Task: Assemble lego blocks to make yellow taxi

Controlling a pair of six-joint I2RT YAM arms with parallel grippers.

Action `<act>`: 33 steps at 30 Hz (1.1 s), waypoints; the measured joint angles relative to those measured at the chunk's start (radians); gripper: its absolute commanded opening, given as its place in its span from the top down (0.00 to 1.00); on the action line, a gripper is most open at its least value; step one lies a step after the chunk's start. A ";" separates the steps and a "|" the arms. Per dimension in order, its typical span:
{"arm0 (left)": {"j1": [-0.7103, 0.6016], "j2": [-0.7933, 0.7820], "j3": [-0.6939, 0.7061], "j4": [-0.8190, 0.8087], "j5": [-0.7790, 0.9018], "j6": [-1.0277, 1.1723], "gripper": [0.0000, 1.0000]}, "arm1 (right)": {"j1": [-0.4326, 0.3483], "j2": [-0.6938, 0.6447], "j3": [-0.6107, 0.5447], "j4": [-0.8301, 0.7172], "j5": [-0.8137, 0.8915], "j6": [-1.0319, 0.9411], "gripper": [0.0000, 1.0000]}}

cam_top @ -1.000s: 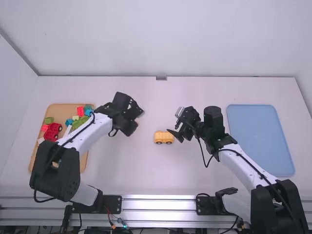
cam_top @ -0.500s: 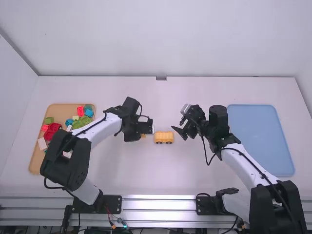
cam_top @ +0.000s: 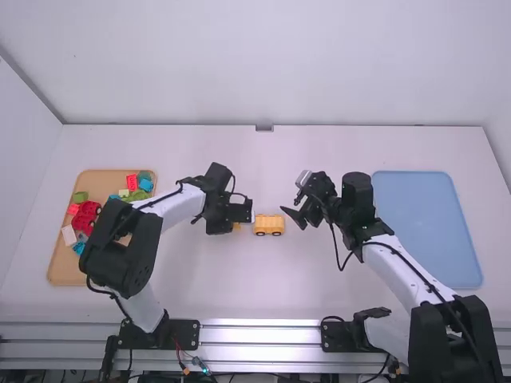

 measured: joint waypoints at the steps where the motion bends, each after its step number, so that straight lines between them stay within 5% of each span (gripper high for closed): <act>1: 0.000 0.000 0.000 -0.002 0.000 0.000 0.72 | 0.000 0.000 0.000 0.000 0.000 -0.001 0.01; 15: 0.000 0.000 -0.066 0.130 -0.010 -0.030 0.53 | 0.000 0.000 0.000 0.000 0.000 0.000 0.02; 16: 0.000 0.000 -0.066 0.130 -0.013 -0.034 0.47 | 0.000 0.000 0.000 0.000 0.000 0.000 0.01; 17: 0.000 0.000 -0.066 0.129 -0.013 -0.032 0.17 | 0.000 0.000 0.000 0.000 0.000 -0.001 0.01; 18: 0.000 0.000 -0.066 0.130 -0.012 -0.039 0.00 | 0.000 0.000 0.000 0.000 0.000 0.000 0.01; 33: 0.000 0.000 -0.065 0.167 -0.011 -0.096 0.01 | 0.000 0.000 0.000 0.000 0.000 0.000 0.01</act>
